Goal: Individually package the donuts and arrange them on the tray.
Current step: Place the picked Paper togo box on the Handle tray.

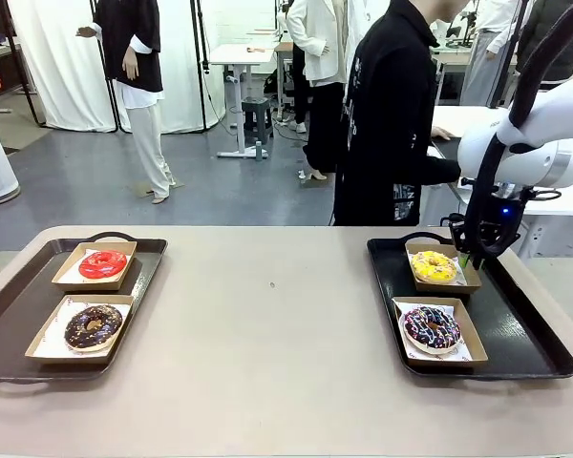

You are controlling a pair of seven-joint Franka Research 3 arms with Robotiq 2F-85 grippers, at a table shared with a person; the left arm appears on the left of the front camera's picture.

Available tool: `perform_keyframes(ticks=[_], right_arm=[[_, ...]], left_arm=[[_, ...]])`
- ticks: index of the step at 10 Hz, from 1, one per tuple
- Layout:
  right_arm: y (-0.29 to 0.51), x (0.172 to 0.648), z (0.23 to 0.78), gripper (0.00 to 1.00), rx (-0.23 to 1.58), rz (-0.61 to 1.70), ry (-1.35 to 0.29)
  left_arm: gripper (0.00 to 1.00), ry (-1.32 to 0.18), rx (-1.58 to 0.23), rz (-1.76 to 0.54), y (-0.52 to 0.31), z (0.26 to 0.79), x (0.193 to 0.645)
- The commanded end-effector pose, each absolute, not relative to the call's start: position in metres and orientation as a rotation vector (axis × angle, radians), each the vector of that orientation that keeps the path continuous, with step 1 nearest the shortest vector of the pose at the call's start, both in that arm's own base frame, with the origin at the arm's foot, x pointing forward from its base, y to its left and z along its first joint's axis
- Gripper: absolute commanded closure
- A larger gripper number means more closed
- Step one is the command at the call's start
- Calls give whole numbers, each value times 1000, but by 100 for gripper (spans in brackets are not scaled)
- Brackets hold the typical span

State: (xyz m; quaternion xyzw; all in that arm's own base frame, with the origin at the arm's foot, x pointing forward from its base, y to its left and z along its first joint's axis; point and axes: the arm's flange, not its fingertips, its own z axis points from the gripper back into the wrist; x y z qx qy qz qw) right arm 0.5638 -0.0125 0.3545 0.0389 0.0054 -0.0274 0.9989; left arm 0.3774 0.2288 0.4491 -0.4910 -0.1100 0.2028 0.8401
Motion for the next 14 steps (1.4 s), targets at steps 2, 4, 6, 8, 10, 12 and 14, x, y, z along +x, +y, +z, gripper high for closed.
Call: perform_keyframes(ticks=[2,4,6,8,10,12,14], right_arm=[[-15,555,363,0,83,-92,-18],[-29,541,391,0,122,-111,-49],[-41,517,421,0,117,-134,-98],[-46,486,441,0,122,-125,-124],[-41,455,448,0,138,-90,-158],[-37,438,449,0,144,-86,-172],[-38,446,456,0,112,-106,-146]], left_arm=[[0,-239,-1051,425,229,450,375],[0,-239,-1051,425,229,450,375],[0,-239,-1051,425,229,450,375],[0,-239,-1051,425,229,450,375],[0,-239,-1051,425,229,450,375],[0,-239,-1051,425,229,450,375],[0,-239,-1051,425,229,450,375]])
